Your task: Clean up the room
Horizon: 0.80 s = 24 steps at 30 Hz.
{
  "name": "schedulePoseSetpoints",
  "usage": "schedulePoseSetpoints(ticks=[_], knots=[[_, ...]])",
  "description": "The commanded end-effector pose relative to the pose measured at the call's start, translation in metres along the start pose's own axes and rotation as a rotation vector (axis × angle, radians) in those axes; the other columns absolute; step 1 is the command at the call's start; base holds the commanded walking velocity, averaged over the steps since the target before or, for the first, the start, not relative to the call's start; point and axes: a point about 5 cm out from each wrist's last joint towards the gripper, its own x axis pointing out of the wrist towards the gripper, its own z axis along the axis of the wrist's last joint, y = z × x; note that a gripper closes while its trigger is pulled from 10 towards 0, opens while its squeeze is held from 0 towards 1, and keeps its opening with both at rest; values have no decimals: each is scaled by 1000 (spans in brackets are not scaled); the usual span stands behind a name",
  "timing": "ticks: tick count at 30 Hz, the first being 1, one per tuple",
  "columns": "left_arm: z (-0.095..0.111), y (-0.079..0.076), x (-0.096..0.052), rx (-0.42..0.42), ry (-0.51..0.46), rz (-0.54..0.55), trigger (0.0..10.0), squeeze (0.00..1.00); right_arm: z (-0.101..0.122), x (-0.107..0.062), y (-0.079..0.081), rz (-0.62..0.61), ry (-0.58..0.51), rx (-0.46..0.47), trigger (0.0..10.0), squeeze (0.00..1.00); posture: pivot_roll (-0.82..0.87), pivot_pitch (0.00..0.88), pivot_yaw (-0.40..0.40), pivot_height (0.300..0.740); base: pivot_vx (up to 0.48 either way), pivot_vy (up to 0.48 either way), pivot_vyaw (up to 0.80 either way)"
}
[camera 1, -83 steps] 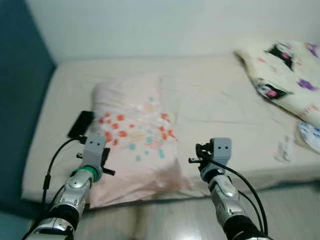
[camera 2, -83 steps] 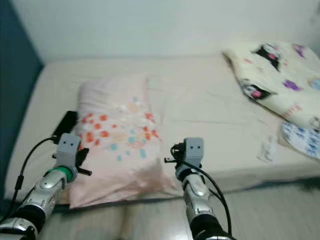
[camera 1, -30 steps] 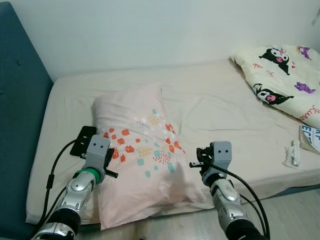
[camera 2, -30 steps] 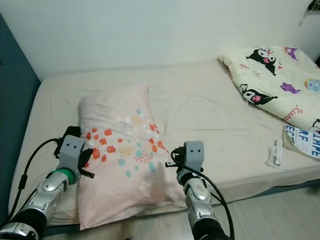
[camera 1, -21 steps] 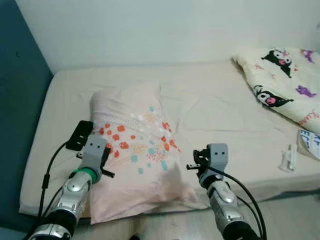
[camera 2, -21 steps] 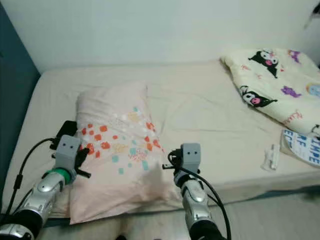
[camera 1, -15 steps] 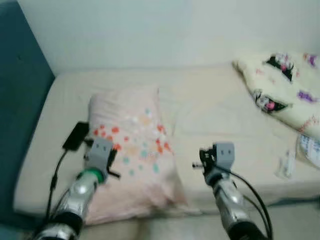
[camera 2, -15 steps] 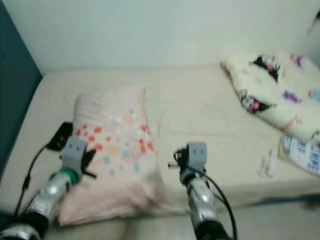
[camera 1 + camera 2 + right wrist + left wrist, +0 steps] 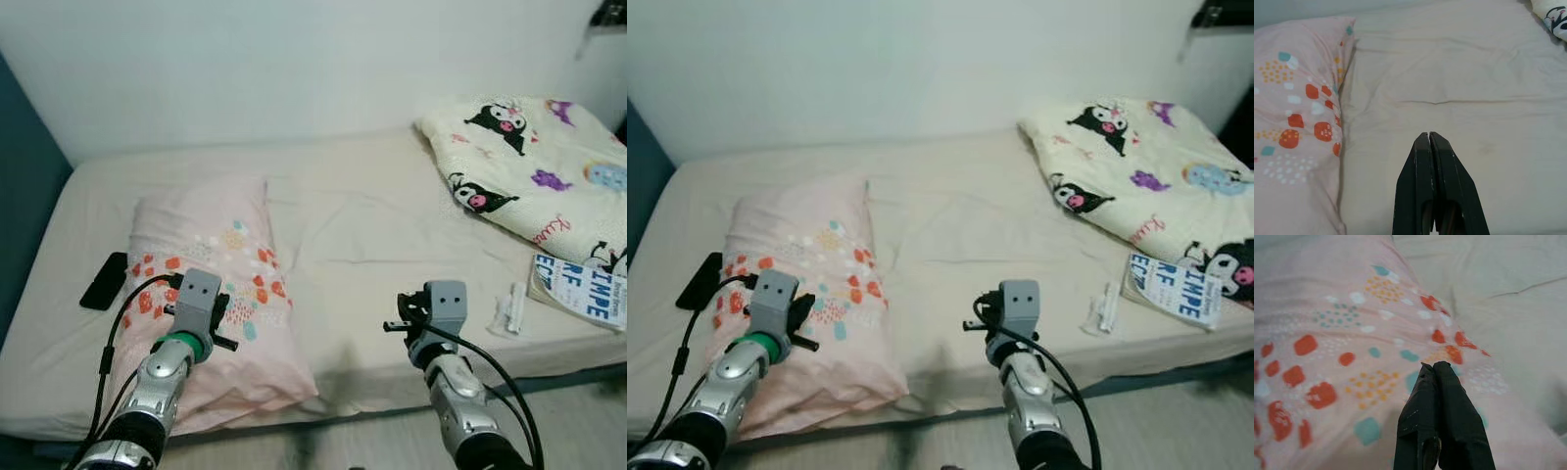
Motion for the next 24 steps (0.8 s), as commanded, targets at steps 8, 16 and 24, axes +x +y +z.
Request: schedulePoseSetpoints(ticks=[8,16,24], knots=[[-8,6,-4,-5,33,21,10000,0,-6,-1,8,16,21,17,10000,0,-17,12,76,740,0,480,0],[-8,6,-4,-7,32,23,10000,0,-5,0,8,20,22,14,10000,0,-16,11,75,740,0,471,0],[-7,7,-4,3,23,22,10000,0,-5,0,9,23,22,14,10000,0,-16,6,76,740,0,291,0]])
